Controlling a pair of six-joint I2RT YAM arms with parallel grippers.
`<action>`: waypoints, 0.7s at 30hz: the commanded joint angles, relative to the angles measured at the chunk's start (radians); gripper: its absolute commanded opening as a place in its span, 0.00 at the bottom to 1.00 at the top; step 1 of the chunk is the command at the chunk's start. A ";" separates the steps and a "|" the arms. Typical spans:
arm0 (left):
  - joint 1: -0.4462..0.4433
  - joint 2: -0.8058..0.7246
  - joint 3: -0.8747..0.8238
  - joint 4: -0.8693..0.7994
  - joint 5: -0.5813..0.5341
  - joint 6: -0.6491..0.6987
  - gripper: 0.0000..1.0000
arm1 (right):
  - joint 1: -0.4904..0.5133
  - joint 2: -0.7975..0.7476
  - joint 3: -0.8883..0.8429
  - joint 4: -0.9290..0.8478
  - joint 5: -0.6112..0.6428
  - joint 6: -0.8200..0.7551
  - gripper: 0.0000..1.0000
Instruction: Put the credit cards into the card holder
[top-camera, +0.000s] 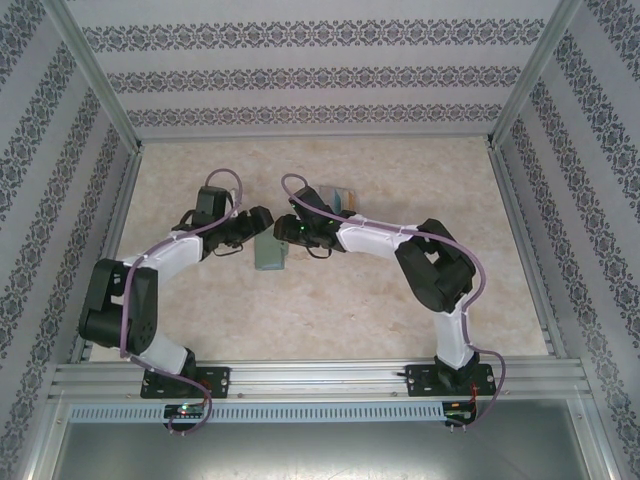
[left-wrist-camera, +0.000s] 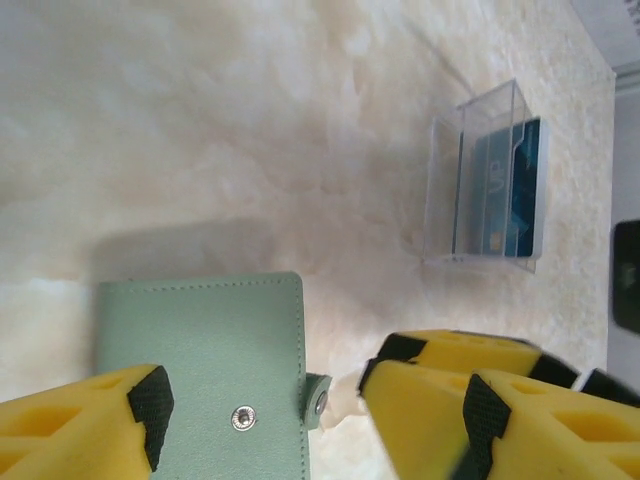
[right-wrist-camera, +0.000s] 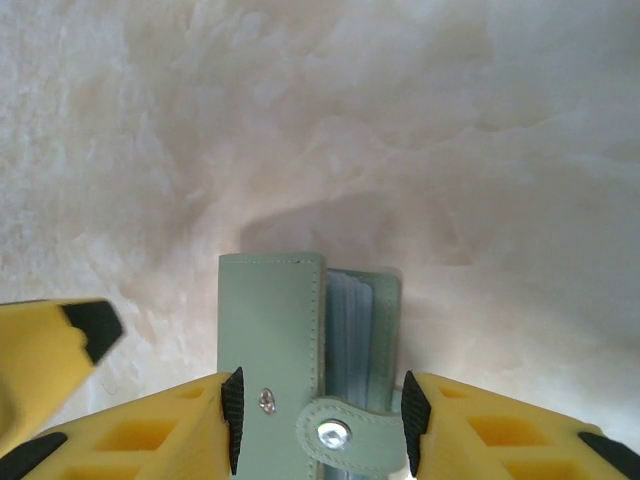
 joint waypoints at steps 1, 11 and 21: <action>0.009 -0.033 0.033 -0.144 -0.070 0.030 0.73 | 0.009 0.034 0.042 -0.024 -0.026 -0.022 0.48; 0.017 -0.045 0.015 -0.254 -0.155 0.035 0.70 | 0.070 0.088 0.168 -0.246 0.138 -0.143 0.51; -0.001 0.027 0.040 -0.316 -0.144 0.114 0.61 | 0.076 0.117 0.192 -0.279 0.159 -0.164 0.37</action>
